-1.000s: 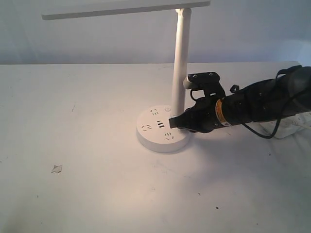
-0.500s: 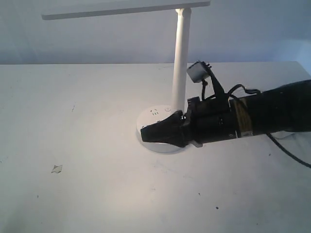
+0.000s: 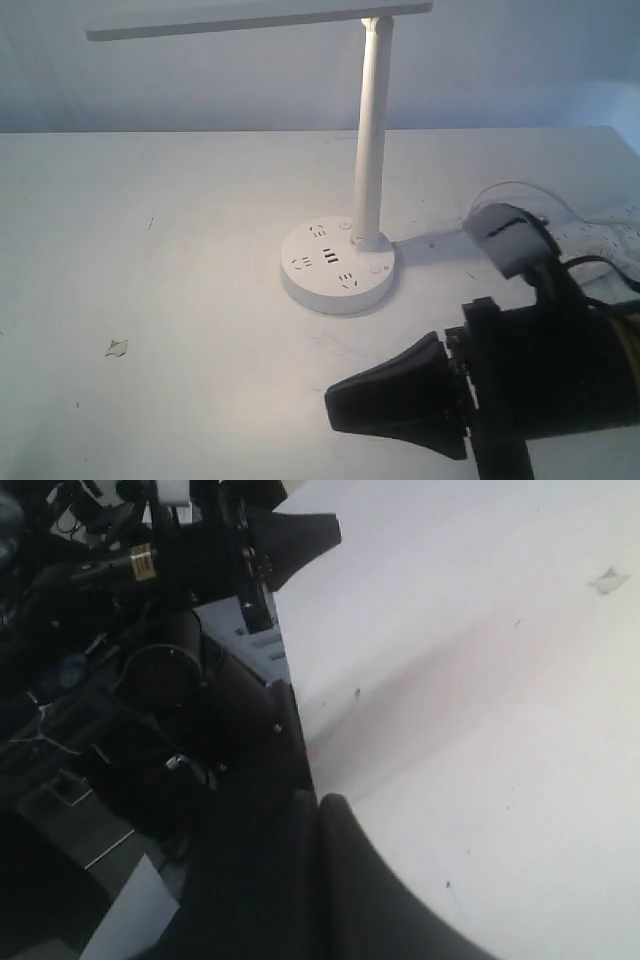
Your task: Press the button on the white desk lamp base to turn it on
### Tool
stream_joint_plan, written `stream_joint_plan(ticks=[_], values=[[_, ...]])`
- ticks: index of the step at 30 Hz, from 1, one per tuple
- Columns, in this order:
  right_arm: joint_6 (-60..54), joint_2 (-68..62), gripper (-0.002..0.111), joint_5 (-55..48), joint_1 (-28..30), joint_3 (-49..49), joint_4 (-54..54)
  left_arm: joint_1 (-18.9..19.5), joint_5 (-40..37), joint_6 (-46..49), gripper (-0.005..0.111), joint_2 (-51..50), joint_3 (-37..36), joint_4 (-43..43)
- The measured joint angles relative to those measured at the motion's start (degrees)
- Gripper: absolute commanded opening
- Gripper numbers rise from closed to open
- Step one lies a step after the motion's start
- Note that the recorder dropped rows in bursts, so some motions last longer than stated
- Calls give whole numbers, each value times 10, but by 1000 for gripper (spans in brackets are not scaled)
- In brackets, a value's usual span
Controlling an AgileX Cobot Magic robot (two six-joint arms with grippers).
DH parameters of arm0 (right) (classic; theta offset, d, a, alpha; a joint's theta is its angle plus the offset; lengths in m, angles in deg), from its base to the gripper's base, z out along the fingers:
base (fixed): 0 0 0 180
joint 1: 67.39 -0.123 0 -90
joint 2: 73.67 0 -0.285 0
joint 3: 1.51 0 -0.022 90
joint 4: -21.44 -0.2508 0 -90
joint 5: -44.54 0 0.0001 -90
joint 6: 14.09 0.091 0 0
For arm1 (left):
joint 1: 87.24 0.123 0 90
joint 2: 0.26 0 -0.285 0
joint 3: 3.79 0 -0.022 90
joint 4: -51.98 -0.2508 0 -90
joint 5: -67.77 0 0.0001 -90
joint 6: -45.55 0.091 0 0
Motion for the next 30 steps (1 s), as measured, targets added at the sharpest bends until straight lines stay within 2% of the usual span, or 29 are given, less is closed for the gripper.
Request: stream_joint_plan(ticks=[5,12,17,21,30], values=[[0,157,0,-139,0,-42,-18,0,0,0,0,0,0,0],[11,423,0,-447,0,-50,-56,0,0,0,0,0,0,0],[2,566,0,-651,0,-51,-61,0,0,0,0,0,0,0],[-37,617,0,-678,0,-57,-63,0,0,0,0,0,0,0],[-52,617,0,-676,0,-142,-68,0,0,0,0,0,0,0]])
